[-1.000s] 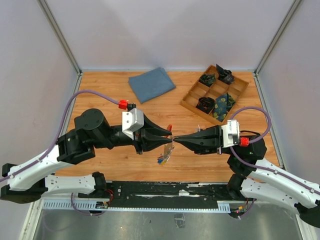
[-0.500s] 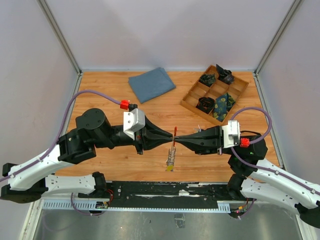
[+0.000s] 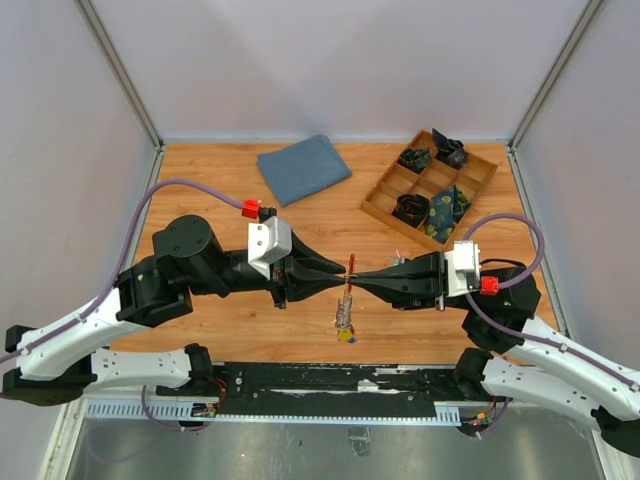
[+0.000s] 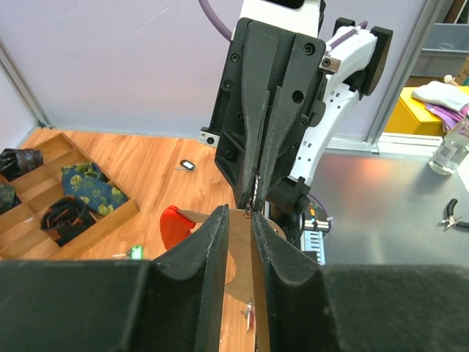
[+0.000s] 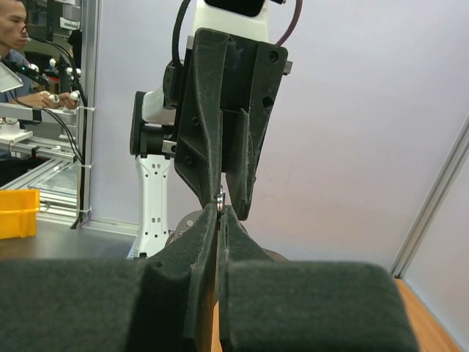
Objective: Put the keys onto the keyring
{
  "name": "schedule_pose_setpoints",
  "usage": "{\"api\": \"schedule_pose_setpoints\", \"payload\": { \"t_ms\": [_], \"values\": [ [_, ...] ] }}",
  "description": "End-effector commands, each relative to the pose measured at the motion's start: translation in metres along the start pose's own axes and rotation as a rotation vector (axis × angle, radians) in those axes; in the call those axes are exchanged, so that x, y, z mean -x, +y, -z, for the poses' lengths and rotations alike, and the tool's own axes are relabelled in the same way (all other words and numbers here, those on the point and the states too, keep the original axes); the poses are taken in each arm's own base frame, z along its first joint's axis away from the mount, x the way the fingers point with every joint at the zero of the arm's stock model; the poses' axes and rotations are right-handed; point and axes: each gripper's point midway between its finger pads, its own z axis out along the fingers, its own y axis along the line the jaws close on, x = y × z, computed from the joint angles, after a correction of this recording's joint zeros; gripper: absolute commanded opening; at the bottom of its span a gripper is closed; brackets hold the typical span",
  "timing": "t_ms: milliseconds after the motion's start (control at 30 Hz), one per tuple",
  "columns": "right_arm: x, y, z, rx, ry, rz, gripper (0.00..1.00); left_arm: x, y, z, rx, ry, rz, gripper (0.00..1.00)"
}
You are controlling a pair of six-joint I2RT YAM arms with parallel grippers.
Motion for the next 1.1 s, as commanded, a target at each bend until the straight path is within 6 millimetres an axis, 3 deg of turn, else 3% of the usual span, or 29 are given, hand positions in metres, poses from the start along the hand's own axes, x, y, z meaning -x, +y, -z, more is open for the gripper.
{"api": "schedule_pose_setpoints", "payload": {
  "t_ms": [0, 400, 1067],
  "values": [
    [0.006, 0.003, -0.001, 0.011, 0.024, 0.028, 0.01, 0.007, -0.006, -0.004, -0.032, -0.017, -0.008, 0.25],
    [0.002, 0.002, 0.001, 0.006, 0.097, 0.014, 0.01, 0.004, -0.009, -0.007, -0.053, -0.001, -0.004, 0.11],
    [-0.005, 0.004, 0.001, 0.025, 0.273, -0.053, 0.06, -0.005, -0.003, -0.009, -0.028, 0.037, -0.001, 0.0]
  ]
}}
